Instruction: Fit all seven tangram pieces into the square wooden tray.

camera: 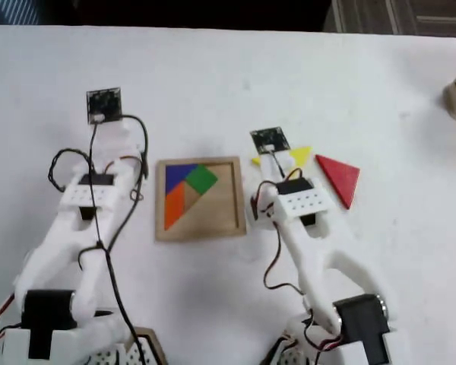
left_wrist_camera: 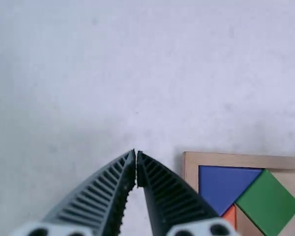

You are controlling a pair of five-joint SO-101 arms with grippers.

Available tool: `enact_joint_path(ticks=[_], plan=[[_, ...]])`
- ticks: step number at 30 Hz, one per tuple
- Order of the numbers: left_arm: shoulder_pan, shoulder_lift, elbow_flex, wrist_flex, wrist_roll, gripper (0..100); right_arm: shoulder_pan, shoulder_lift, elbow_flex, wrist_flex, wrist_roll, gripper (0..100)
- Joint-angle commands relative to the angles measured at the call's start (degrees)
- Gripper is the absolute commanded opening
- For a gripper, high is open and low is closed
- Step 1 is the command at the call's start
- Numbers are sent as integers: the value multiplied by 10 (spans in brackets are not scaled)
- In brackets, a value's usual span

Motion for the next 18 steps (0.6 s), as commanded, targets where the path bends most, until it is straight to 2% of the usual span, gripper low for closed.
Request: enact_joint_path(ticks=[1,4,18], plan=[[5,-2,-4,-17,-5,24,-6,-26,8,-15,-4,18],[5,-2,-4,-17,-5,24,-4,-19,27,-44,-3,18],[7,-1,-4,-18,-5,26,-4,-17,28,-58,-3,20]])
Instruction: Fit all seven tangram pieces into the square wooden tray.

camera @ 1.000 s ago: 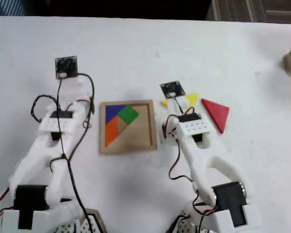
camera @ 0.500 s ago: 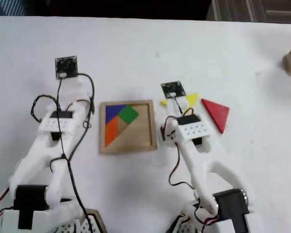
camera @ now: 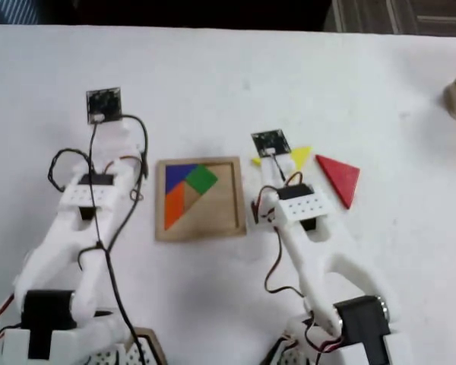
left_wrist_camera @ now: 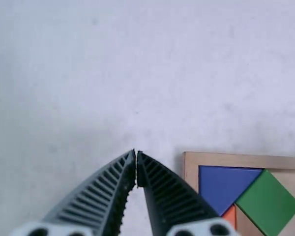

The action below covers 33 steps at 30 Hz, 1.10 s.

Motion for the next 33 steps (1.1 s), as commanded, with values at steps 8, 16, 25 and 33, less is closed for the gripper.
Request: enact_joint_path(ticks=[8,16,25,33], plan=[[5,-2,17,-18,-5,26,11,-16,-4,-5,-3,19],[6,-1,20,-38,-6,24,17,-17,-4,-3,-3,19],[-16,-2,18,-37,-4,24,32,-19,3,10,-3,19],[-16,-2,18,-37,-4,24,29,-59,15,15,-8,18]])
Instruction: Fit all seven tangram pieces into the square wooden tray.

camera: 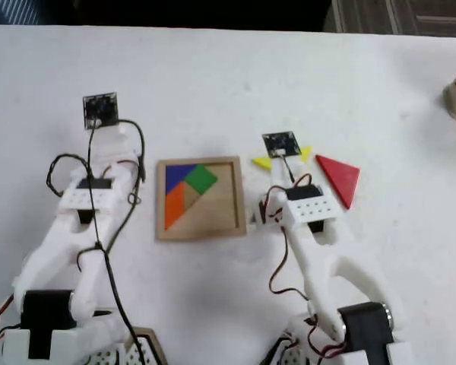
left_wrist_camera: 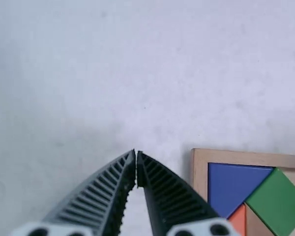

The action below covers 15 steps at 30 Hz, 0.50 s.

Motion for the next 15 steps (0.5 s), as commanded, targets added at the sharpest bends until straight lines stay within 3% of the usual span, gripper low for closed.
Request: enact_joint_path(ticks=[1,6,11,15], plan=[[-5,-3,-6,-14,-4,24,-2,-28,1,-23,-8,18],[-4,-3,-8,-16,-4,24,-20,6,-3,-51,-5,19],[-4,-3,-8,-16,-4,24,-29,-12,-11,12,-3,19],[-4,-3,-8,-18,-4,24,-29,-28,4,0,-3,18]])
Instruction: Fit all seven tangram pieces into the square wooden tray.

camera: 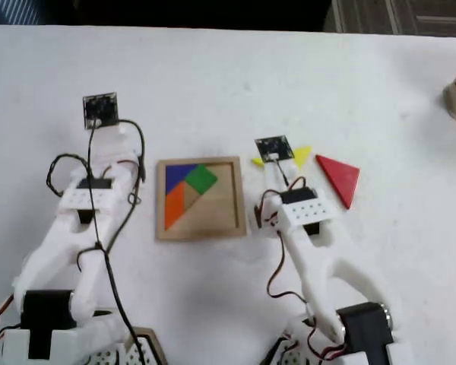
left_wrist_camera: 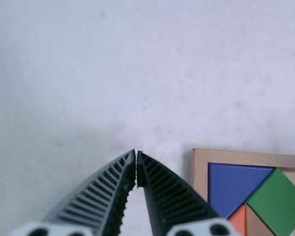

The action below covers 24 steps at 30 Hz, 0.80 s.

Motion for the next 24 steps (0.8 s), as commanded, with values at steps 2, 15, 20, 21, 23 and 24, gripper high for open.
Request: enact_joint_path(ticks=[2,15,20,21,23,24], plan=[[-4,-3,-8,-18,-4,24,-7,-21,-2,-17,-3,19],[-9,-3,-5,-16,-5,24,-58,7,-4,-24,25,19],[-22,-3,-7,-16,-4,24,-51,8,-2,-51,25,20],[-22,-3,-7,-15,-4,24,-45,8,-2,-51,25,20],[-24,-3,-7,-15,-4,24,-36,9,4,-54,25,21],[-28,-3,-7,-15,-4,24,-33,9,7,-58,25,21]])
